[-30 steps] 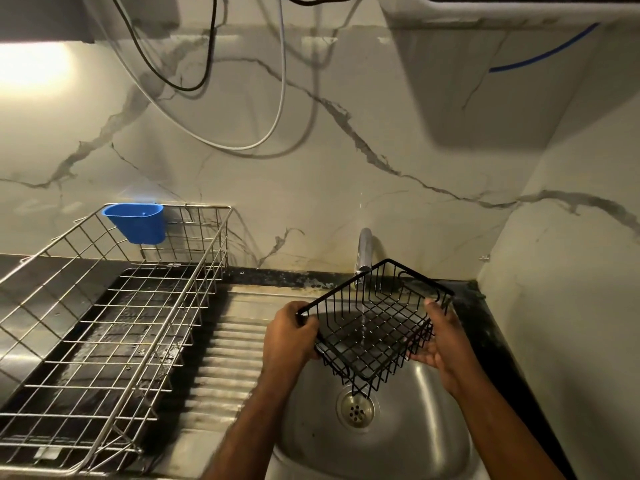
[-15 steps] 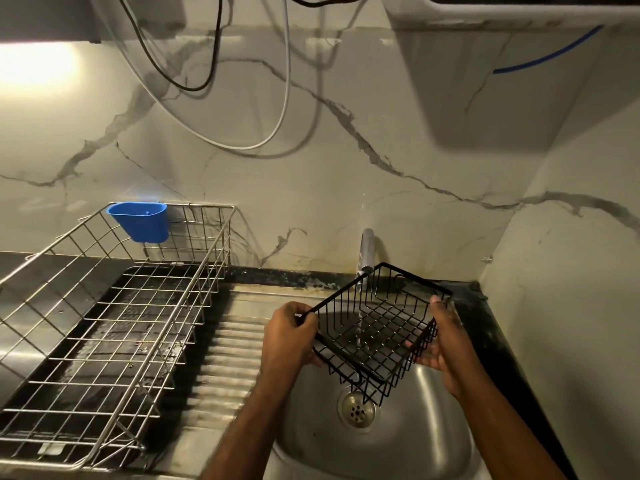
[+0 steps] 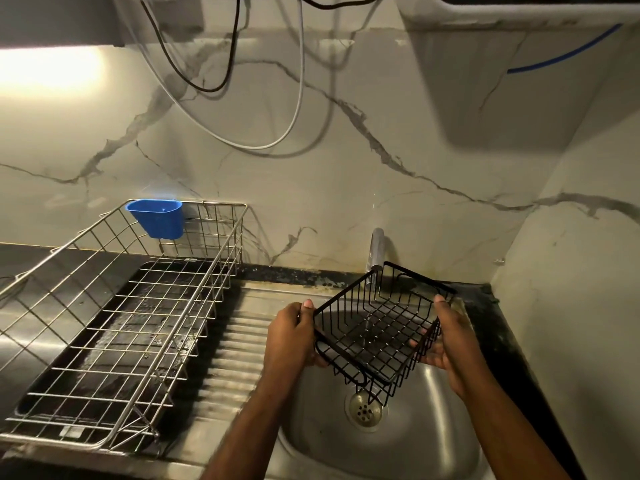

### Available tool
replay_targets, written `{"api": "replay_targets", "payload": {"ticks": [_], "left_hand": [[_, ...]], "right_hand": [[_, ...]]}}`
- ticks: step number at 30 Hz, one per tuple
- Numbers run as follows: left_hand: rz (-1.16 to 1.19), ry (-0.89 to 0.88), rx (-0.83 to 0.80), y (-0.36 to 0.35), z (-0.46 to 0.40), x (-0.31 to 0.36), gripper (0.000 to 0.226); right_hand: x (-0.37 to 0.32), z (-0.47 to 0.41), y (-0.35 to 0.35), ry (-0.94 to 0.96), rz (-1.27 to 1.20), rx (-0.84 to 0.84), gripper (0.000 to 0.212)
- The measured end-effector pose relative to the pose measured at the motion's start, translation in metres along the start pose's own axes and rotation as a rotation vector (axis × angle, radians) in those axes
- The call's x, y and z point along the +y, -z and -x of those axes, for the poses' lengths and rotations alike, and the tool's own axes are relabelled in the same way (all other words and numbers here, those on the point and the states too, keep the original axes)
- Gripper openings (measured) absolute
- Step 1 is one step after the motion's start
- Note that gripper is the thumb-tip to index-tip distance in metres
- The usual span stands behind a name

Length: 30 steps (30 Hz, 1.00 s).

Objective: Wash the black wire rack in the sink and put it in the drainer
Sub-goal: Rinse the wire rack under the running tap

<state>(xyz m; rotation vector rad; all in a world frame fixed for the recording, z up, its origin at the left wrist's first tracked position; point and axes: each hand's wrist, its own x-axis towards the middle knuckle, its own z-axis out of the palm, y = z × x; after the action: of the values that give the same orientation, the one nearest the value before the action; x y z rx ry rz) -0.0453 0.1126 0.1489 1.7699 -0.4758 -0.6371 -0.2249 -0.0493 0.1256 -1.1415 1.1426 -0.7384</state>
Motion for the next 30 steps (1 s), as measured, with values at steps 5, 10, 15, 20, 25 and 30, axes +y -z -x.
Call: {"api": "replay_targets", "payload": {"ticks": [5,10,15,20,25,30], "left_hand": [[-0.032,0.016,0.008,0.001,-0.001,-0.003,0.025],[-0.054,0.029,-0.003,-0.001,-0.001,-0.005,0.021],[-0.049,0.036,-0.008,0.000,0.002,-0.003,0.028],[-0.048,0.031,-0.031,-0.003,0.003,-0.003,0.029],[-0.098,-0.002,-0.033,-0.005,0.005,-0.006,0.028],[-0.095,0.006,-0.030,-0.005,0.005,-0.007,0.042]], "right_hand": [[-0.002,0.002,-0.001,0.024,-0.012,0.012,0.013],[0.000,0.001,0.000,0.032,-0.009,0.018,0.022],[0.004,-0.001,0.005,0.013,0.019,0.024,0.020],[0.006,0.000,0.005,0.027,0.038,0.056,0.009],[0.006,0.002,0.010,0.023,0.045,0.058,0.018],[0.009,0.004,0.011,0.007,0.058,0.025,0.025]]}}
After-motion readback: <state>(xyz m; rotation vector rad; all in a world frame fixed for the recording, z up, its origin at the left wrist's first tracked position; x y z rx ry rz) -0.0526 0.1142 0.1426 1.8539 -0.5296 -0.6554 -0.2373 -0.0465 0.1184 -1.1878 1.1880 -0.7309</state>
